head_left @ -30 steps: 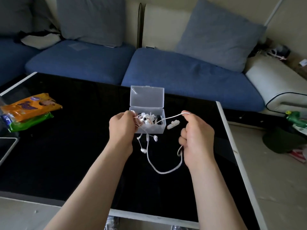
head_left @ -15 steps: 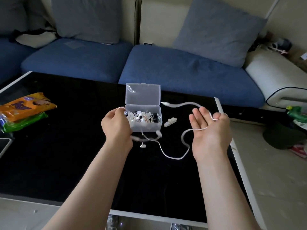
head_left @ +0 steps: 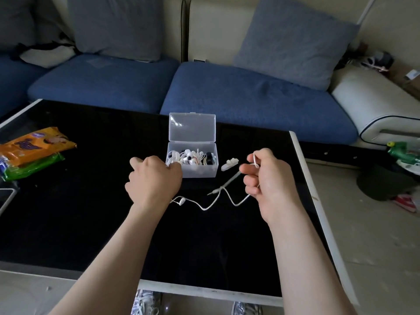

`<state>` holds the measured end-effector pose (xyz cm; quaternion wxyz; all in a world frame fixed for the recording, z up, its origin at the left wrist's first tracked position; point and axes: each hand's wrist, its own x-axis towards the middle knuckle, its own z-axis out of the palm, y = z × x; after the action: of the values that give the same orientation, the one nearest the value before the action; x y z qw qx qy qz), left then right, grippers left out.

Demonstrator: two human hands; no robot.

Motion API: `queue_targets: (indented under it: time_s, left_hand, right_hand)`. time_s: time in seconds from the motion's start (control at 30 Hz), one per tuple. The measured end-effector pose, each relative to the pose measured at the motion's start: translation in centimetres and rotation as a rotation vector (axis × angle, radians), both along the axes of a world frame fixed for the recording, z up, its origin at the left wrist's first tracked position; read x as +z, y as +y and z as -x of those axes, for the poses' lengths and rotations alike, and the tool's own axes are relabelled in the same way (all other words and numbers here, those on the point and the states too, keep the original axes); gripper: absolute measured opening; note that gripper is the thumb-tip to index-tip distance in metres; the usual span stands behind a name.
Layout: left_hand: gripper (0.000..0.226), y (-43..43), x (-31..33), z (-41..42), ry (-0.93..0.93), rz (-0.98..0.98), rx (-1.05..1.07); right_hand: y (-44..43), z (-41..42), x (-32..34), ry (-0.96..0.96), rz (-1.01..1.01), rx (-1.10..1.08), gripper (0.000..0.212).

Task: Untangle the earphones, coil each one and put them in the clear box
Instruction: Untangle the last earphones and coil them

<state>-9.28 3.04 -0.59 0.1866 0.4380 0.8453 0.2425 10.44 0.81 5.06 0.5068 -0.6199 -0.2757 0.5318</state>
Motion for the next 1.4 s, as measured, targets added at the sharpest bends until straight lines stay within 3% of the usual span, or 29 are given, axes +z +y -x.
queue_targets:
  time_s: [0.1,0.17,0.3,0.4,0.43,0.5,0.73,0.87,0.93,1.03,1.13,1.3,1.4]
  left_hand:
    - [0.044,-0.6,-0.4,-0.6,0.18,0.083,-0.064]
    - [0.046,-0.5,-0.4,-1.1,0.165,0.006,-0.147]
    - [0.051,-0.6,1.1,-2.4,-0.277,-0.295,-0.679]
    - [0.025,-0.8,1.6,-3.4,-0.531,-0.265,-0.871]
    - [0.016,-0.7,1.6,-3.6,-0.587,-0.251,-0.864]
    - [0.026,-0.3,1.2,-3.6,-0.594,-0.251,-0.78]
    - [0.021,0.7,0.2,-2.6,-0.417,-0.193,-0.599]
    - [0.02,1.0,0.1,-2.1,-0.398,-0.135,-0.543]
    - [0.021,1.1,0.2,-2.2,-0.437,-0.11,-0.507]
    - [0.022,1.6,0.7,-2.3,-0.607,0.0,-0.399]
    - [0.018,1.9,1.5,-2.5,-0.877,0.089,-0.274]
    - [0.023,2.1,2.3,-2.5,-1.181,0.122,-0.266]
    - [0.022,2.2,2.3,-2.2,-1.251,0.053,-0.333]
  right_hand:
    - [-0.2,0.3,0.5,-0.1,-0.024,0.097,0.021]
    - [-0.2,0.5,0.4,-0.169,-0.058,0.174,0.023]
    - [-0.3,1.1,-0.4,-0.344,-0.192,0.354,0.027]
    - [-0.1,1.2,-1.3,-0.481,-0.319,0.386,0.03]
    - [0.1,1.2,-1.4,-0.504,-0.344,0.36,0.03]
    - [0.5,1.1,-1.7,-0.528,-0.394,0.263,0.03]
    - [1.4,0.8,-1.5,-0.555,-0.494,-0.066,0.031]
    - [2.5,0.4,-2.6,-0.767,-0.434,-0.15,0.036]
    - [2.9,0.2,-3.0,-0.956,-0.278,-0.15,0.041]
    - [2.9,0.3,-3.2,-1.227,0.007,-0.084,0.032]
    - [2.4,0.5,-3.5,-1.395,0.136,-0.03,0.017]
    - [2.2,0.5,-3.6,-1.486,0.252,0.049,0.003]
    - [2.1,0.3,-3.6,-1.505,0.327,0.105,0.005]
